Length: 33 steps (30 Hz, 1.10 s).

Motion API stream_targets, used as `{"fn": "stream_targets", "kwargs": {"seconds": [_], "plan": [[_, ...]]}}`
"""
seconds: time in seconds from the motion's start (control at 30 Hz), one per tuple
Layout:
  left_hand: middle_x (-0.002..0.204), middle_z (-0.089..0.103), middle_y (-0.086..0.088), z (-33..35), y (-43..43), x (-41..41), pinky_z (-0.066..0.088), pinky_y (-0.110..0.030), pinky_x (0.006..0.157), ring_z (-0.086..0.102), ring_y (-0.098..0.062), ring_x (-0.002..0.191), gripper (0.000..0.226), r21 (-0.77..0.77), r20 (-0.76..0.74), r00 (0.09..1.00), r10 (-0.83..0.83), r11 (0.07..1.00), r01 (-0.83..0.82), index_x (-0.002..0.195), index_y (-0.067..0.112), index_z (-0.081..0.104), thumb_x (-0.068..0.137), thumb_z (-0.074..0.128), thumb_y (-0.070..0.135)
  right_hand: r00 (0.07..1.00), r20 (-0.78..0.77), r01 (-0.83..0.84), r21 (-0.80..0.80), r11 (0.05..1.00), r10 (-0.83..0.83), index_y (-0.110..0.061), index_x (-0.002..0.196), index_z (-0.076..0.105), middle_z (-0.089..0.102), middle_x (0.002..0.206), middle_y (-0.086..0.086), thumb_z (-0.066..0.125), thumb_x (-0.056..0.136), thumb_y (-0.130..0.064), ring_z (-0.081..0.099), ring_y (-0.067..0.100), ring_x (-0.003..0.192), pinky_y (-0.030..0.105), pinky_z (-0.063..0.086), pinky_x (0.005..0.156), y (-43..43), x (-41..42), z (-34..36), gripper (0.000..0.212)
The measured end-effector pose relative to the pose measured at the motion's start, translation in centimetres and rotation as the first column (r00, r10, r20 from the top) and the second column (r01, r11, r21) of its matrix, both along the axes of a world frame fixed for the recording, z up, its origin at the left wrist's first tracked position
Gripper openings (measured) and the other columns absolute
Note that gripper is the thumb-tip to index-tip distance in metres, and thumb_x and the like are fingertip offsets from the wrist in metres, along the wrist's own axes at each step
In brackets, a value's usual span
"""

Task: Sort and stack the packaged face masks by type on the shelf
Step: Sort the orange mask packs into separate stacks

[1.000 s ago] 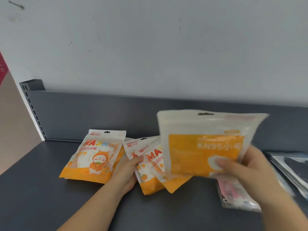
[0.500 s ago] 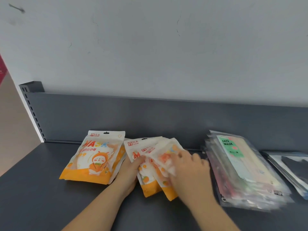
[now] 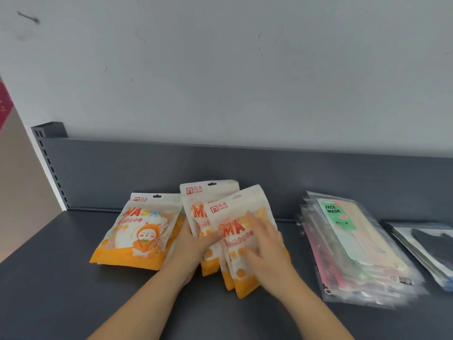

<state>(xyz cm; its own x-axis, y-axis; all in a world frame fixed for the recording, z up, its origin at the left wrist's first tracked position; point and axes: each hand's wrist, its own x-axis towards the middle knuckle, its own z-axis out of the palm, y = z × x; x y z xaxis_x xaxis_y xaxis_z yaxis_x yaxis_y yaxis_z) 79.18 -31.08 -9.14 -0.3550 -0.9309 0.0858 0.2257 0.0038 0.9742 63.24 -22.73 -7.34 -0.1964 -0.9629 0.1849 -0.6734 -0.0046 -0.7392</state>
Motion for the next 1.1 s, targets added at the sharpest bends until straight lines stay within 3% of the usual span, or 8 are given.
{"fn": "stream_targets", "kwargs": {"seconds": [0.17, 0.27, 0.37, 0.43, 0.53, 0.6, 0.97, 1.1], "plan": [[0.108, 0.075, 0.01, 1.4, -0.5, 0.5, 0.061, -0.031, 0.076, 0.072, -0.011, 0.101, 0.05, -0.024, 0.097, 0.995, -0.003, 1.0, 0.005, 0.115, 0.026, 0.06, 0.074, 0.079, 0.006, 0.923, 0.363, 0.092, 0.104, 0.99, -0.124, -0.045, 0.151, 0.005, 0.028, 0.153, -0.013, 0.088, 0.063, -0.044, 0.033, 0.013, 0.14, 0.049, 0.039, 0.112, 0.6, -5.0, -0.6, 0.121], [0.113, 0.075, 0.004, 2.3, -0.3, 0.7, 0.058, -0.043, 0.088, 0.071, -0.017, 0.105, 0.052, -0.046, 0.143, 0.987, -0.067, 0.996, 0.075, 0.119, 0.022, 0.061, 0.073, 0.079, 0.008, 0.853, 0.521, -0.014, 0.077, 0.997, -0.028, -0.035, 0.14, 0.033, 0.061, 0.13, -0.009, 0.089, 0.066, -0.03, 0.066, 0.011, 0.111, 0.04, 0.058, 0.089, 1.1, -5.7, -1.6, 0.093], [0.114, 0.074, 0.005, 2.3, -0.2, 0.5, 0.059, -0.037, 0.086, 0.07, -0.016, 0.106, 0.043, -0.075, 0.154, 0.983, -0.1, 0.991, 0.112, 0.12, 0.023, 0.061, 0.082, 0.073, 0.007, 0.778, 0.621, 0.122, 0.006, 0.993, -0.1, -0.023, 0.116, 0.052, 0.071, 0.108, 0.007, 0.087, 0.069, -0.014, 0.074, 0.022, 0.089, 0.047, 0.062, 0.067, 1.2, -6.0, -2.5, 0.059], [0.113, 0.074, -0.002, 1.7, -0.5, 0.7, 0.058, -0.042, 0.087, 0.07, -0.023, 0.107, 0.035, 0.013, 0.055, 0.995, -0.08, 0.997, 0.079, 0.116, 0.02, 0.062, 0.085, 0.071, 0.007, 0.703, 0.701, 0.191, -0.022, 0.981, -0.121, -0.014, 0.11, 0.054, 0.072, 0.103, 0.014, 0.089, 0.065, -0.016, 0.075, 0.03, 0.083, 0.051, 0.061, 0.059, 1.3, -6.3, -2.6, 0.058], [0.116, 0.073, -0.008, 1.0, -1.1, 1.1, 0.05, -0.051, 0.097, 0.067, -0.03, 0.111, 0.034, 0.199, -0.161, 0.987, 0.003, 0.98, 0.029, 0.119, 0.017, 0.06, 0.086, 0.06, 0.006, 0.607, 0.786, 0.229, -0.032, 0.973, -0.117, -0.016, 0.116, 0.059, 0.074, 0.111, 0.008, 0.097, 0.041, -0.044, 0.073, 0.031, 0.096, 0.06, 0.058, 0.071, 1.3, -7.1, -2.7, 0.089], [0.114, 0.074, -0.005, 0.8, -1.3, 1.3, 0.048, -0.05, 0.101, 0.067, -0.027, 0.111, 0.027, 0.203, -0.114, 0.992, 0.05, 0.979, -0.026, 0.118, 0.019, 0.061, 0.097, 0.049, 0.005, 0.583, 0.807, 0.231, -0.051, 0.972, -0.096, -0.016, 0.12, 0.059, 0.073, 0.113, 0.008, 0.097, 0.035, -0.049, 0.072, 0.032, 0.101, 0.063, 0.055, 0.081, 1.4, -7.2, -2.8, 0.098], [0.104, 0.077, -0.004, 2.2, -0.5, 0.9, 0.059, -0.049, 0.082, 0.074, -0.023, 0.096, 0.037, 0.018, 0.035, 0.99, 0.139, 0.99, -0.14, 0.112, 0.018, 0.068, 0.076, 0.074, 0.024, 0.604, 0.792, 0.006, -0.116, 0.993, 0.089, -0.01, 0.12, 0.056, 0.071, 0.116, 0.015, 0.098, 0.042, -0.039, 0.07, 0.035, 0.105, 0.058, 0.054, 0.09, 1.3, -6.5, -3.2, 0.093], [0.103, 0.077, -0.001, 2.7, -0.2, 0.7, 0.061, -0.039, 0.078, 0.074, -0.021, 0.096, 0.026, -0.001, 0.052, 0.984, 0.171, 0.985, -0.171, 0.11, 0.019, 0.069, 0.092, 0.058, 0.034, 0.644, 0.761, 0.038, -0.143, 0.989, 0.085, -0.014, 0.119, 0.058, 0.073, 0.113, 0.011, 0.096, 0.045, -0.041, 0.071, 0.031, 0.103, 0.053, 0.058, 0.085, 1.5, -6.1, -3.1, 0.087]]}}
